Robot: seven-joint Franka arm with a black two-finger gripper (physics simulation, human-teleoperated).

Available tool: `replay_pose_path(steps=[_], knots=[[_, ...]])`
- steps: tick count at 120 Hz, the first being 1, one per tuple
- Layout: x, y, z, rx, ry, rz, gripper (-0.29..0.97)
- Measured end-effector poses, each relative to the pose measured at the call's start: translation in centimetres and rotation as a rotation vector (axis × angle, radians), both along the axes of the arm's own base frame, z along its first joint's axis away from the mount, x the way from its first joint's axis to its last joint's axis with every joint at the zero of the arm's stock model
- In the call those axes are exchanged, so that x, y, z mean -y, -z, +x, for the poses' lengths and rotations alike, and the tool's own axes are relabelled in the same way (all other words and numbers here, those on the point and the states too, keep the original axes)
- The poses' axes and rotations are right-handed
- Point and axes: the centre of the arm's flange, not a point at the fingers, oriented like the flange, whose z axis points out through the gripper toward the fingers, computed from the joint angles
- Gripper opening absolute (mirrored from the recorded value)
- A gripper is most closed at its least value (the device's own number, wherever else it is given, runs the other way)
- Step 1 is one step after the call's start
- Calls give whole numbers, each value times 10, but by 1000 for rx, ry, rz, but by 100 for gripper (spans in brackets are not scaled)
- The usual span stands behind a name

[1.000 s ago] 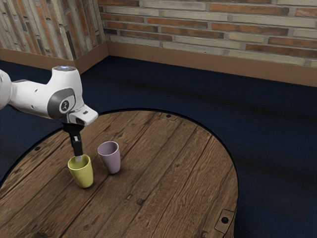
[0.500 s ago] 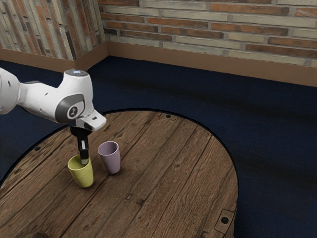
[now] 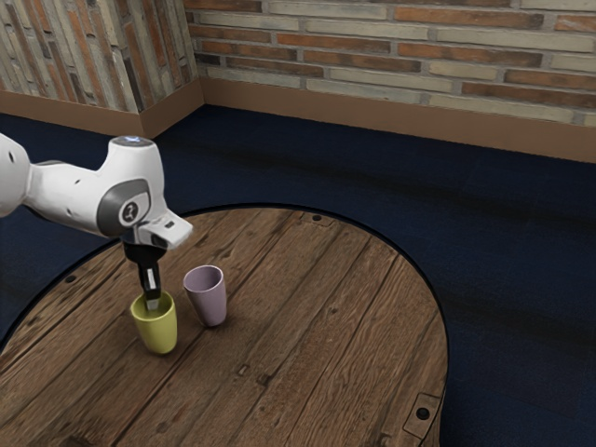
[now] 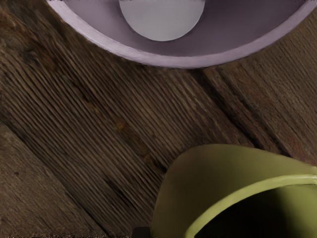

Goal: Place the left cup onto the right cup

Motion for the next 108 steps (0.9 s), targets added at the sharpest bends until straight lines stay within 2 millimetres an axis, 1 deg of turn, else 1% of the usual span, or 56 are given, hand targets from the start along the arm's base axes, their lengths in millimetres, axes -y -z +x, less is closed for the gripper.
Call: replay_pose_path(steps=[25,49,61,73,84,94,108], knots=[[5,-24,1,40,7,2,-10],[7,-54,-2,79,10,2,-10],[9,-73,-6,101,15,6,-10],[9,-98,-12,124,23,15,-11],[9,-114,-18,136,23,21,-11],[11,-125,-22,142,25,25,-11],[15,-134,-25,142,31,33,-11]])
